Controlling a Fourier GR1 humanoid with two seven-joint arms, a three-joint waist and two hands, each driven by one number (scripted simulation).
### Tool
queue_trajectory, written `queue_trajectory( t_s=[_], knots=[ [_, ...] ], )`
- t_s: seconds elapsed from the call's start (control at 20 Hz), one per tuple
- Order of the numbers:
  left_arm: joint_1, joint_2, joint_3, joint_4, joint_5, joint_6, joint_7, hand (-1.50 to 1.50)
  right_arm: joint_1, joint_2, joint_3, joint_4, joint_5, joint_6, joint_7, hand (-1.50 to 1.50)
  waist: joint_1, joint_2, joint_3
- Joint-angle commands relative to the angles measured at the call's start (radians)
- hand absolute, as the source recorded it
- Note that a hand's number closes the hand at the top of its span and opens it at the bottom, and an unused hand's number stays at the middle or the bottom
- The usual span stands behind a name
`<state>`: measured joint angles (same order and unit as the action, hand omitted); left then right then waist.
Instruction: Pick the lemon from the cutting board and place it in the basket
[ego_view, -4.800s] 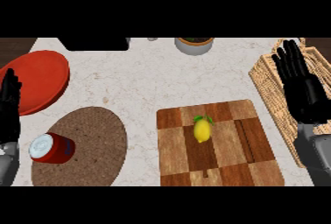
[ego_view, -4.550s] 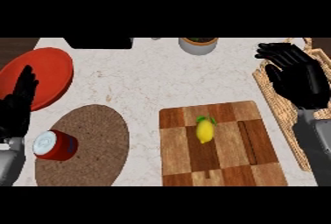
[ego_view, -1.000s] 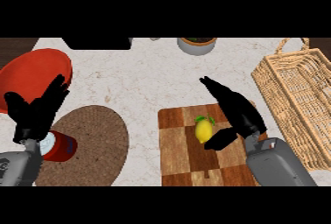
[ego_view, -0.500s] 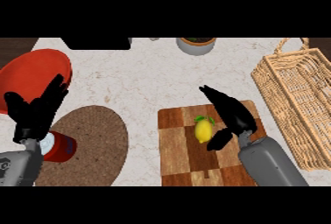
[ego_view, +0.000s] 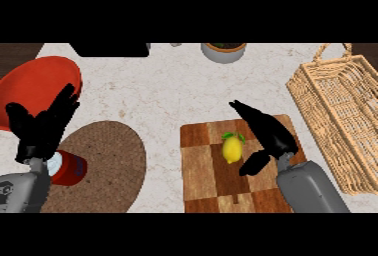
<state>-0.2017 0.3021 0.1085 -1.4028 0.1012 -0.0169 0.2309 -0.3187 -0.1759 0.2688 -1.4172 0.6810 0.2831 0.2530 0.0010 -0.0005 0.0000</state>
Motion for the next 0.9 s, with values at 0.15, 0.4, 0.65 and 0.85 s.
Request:
queue_trajectory(
  t_s=[0.15,0.4,0.65,0.85],
  knots=[
    [0.003,0.004,0.028,-0.064,-0.009,-0.022,0.051,0.0,0.06,0.044,0.011,-0.033,0.042,0.003,-0.056,-1.5,0.0,0.0,0.0],
    [-0.009,0.01,0.057,0.007,-0.007,-0.057,0.002,0.0,0.016,0.04,-0.007,0.043,0.104,0.001,-0.062,-1.5,0.001,0.001,0.0],
    [0.021,0.004,0.063,-0.073,0.003,-0.062,0.056,0.0,0.003,0.055,-0.016,0.1,0.144,-0.004,-0.073,-1.5,0.004,0.0,0.0],
    [-0.021,-0.01,0.078,0.055,-0.016,-0.078,-0.025,0.0,0.043,0.055,-0.005,0.104,0.195,-0.027,-0.105,-1.5,-0.001,0.001,0.0]
  ],
)
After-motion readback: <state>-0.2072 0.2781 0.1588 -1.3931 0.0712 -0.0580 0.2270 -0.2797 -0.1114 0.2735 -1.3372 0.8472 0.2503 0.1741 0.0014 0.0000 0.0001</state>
